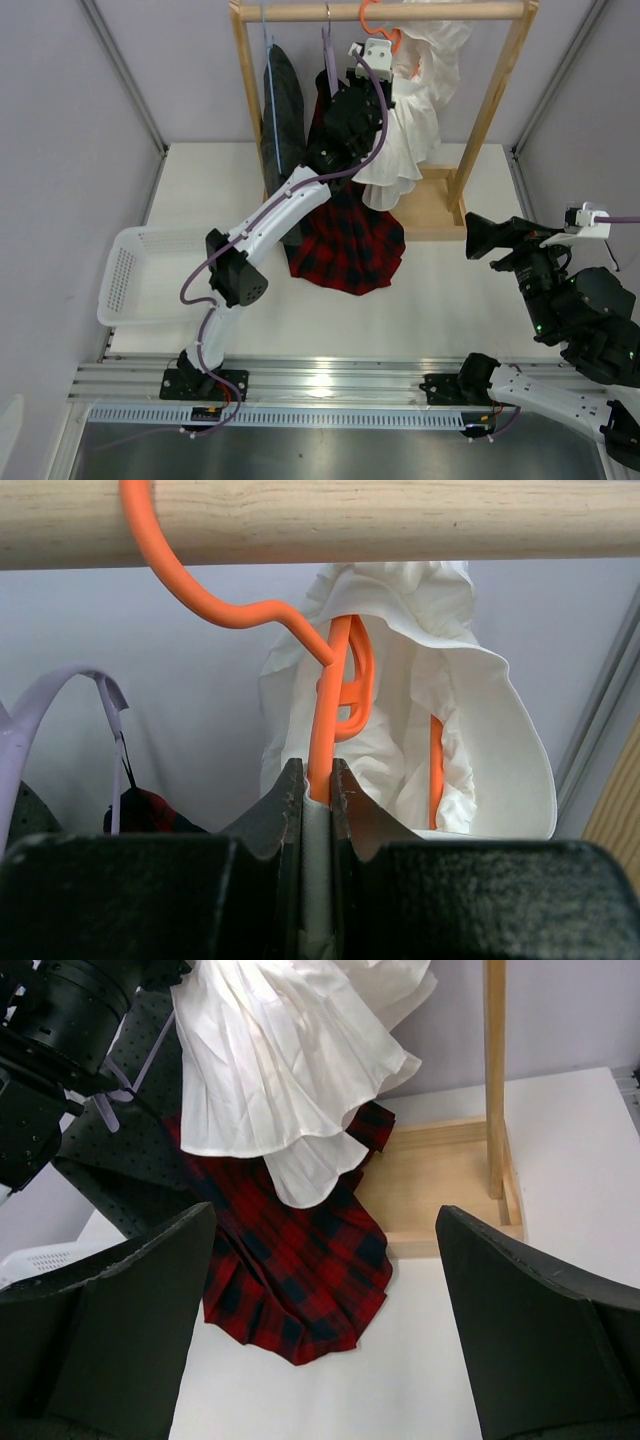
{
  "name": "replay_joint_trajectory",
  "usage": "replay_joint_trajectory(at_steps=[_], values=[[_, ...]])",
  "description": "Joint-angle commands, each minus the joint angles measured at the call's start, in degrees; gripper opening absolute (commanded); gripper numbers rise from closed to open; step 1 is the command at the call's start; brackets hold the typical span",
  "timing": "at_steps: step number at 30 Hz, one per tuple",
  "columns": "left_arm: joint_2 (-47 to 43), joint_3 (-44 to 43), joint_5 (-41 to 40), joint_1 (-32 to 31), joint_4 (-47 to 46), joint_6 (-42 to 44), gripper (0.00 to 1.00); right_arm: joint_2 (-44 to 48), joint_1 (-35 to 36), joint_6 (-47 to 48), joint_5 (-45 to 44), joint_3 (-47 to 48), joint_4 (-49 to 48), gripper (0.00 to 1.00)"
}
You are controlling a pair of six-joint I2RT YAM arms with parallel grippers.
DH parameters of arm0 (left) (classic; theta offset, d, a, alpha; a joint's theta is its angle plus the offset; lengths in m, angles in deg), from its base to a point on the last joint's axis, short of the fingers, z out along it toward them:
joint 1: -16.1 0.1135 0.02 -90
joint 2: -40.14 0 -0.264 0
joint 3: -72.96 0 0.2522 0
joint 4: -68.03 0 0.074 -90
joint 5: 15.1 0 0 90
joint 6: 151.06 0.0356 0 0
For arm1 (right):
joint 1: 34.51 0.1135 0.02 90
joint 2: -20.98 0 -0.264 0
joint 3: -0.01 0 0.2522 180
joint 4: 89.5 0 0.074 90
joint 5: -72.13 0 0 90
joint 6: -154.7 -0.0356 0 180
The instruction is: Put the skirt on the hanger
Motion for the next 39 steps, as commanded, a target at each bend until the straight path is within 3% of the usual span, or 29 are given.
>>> replay_joint_trajectory(at_steps=[1, 5, 9, 12, 25, 32, 35, 36, 39], values=[[-1.0, -2.5, 3.2, 0.3, -2.4, -2.8, 0.00, -0.3, 0.4, 0.3, -0.6, -0.1, -2.1, 0.98], [-3.5, 0.5, 5.3, 0.1, -2.6, -3.7, 0.05, -0.4, 0.3, 0.2, -0.9, -0.3, -1.8, 0.98], [-6.3, 2.3, 6.0, -0.2, -3.5, -4.1, 0.32, -0.1, 0.3, -0.1, -1.0, -0.4, -1.5, 0.98], [-8.8, 3.7, 6.8, -0.6, -4.1, -4.5, 0.41, 0.2, 0.4, 0.0, -1.1, -0.3, -1.5, 0.98], [-19.8, 11.1, 10.0, -3.6, -3.1, -4.8, 0.58, 0.7, 0.4, -1.3, -2.5, -0.3, 0.0, 0.98], [-30.2, 15.2, 13.2, -4.8, 8.7, -9.2, 0.61, 0.1, 0.4, -2.8, -0.7, -0.3, 2.7, 0.99], [-39.7, 23.2, 12.3, -5.4, 14.5, -11.2, 0.61, -1.8, 0.4, -4.2, 2.2, -0.1, 5.6, 0.99], [-42.6, 31.3, 12.5, -5.5, 15.2, -12.0, 0.61, -2.3, 0.4, -5.2, 2.9, -0.2, 6.1, 0.99], [-54.7, 45.1, 11.4, -6.2, 18.1, -12.8, 0.61, -3.5, 0.4, -6.5, 6.8, -1.5, 7.2, 0.99]])
